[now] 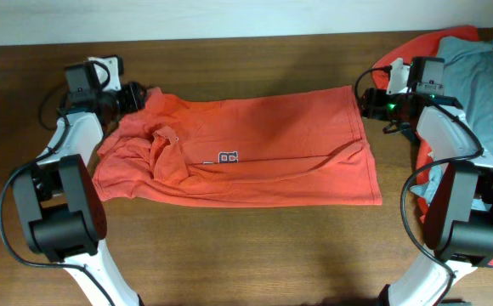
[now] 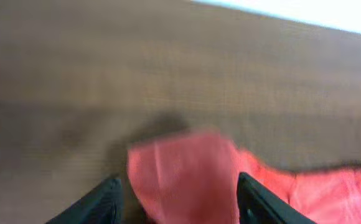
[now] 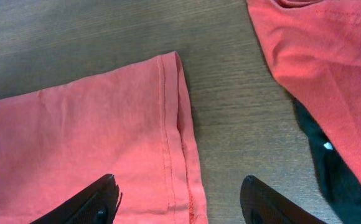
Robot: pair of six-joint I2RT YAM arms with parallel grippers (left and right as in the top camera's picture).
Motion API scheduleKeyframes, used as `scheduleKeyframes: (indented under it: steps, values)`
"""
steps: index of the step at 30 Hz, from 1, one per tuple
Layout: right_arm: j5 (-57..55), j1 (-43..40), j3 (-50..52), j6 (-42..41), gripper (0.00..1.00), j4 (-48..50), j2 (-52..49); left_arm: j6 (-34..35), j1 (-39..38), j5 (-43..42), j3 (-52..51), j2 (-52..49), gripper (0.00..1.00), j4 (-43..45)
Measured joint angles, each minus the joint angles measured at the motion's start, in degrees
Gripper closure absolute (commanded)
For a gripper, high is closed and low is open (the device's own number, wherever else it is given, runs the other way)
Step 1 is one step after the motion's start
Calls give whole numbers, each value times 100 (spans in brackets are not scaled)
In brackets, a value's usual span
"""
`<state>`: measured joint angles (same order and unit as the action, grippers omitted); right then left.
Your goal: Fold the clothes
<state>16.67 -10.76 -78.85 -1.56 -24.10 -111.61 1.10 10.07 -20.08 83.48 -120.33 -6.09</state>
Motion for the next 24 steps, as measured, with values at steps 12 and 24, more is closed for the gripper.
scheduleKeyframes:
  steps: [12, 24]
  values:
    - [0, 0, 0, -15, 32, -125, 0, 229, 0, 146, 0, -35, 38, 212]
    - [2, 0, 0, -13, 32, -295, 0, 658, 0, -514, 13, -796, 76, 103]
